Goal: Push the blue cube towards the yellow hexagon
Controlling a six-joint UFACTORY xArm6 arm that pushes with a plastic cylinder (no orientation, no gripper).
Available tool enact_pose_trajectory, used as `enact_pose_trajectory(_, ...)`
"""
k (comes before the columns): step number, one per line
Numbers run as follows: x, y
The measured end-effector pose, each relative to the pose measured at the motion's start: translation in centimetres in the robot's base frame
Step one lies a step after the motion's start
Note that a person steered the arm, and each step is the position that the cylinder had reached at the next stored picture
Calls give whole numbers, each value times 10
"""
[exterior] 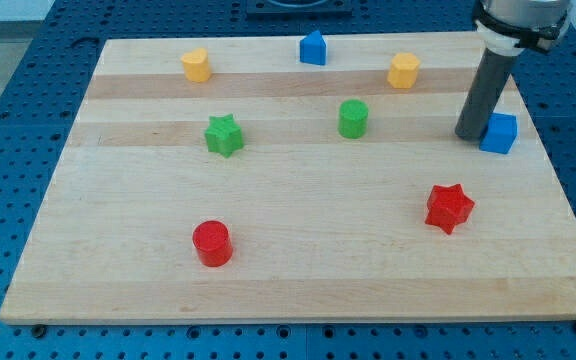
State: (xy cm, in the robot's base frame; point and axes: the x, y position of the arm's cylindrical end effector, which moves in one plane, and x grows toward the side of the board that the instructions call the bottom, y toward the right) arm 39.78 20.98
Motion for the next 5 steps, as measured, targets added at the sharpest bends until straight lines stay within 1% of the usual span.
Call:
enact_pose_trajectory(1,0,23)
enact_pose_trajectory(2,9,38)
enact_pose_trajectory(3,39,25)
enact_pose_trajectory(4,68,-3)
enact_pose_trajectory(5,79,-13)
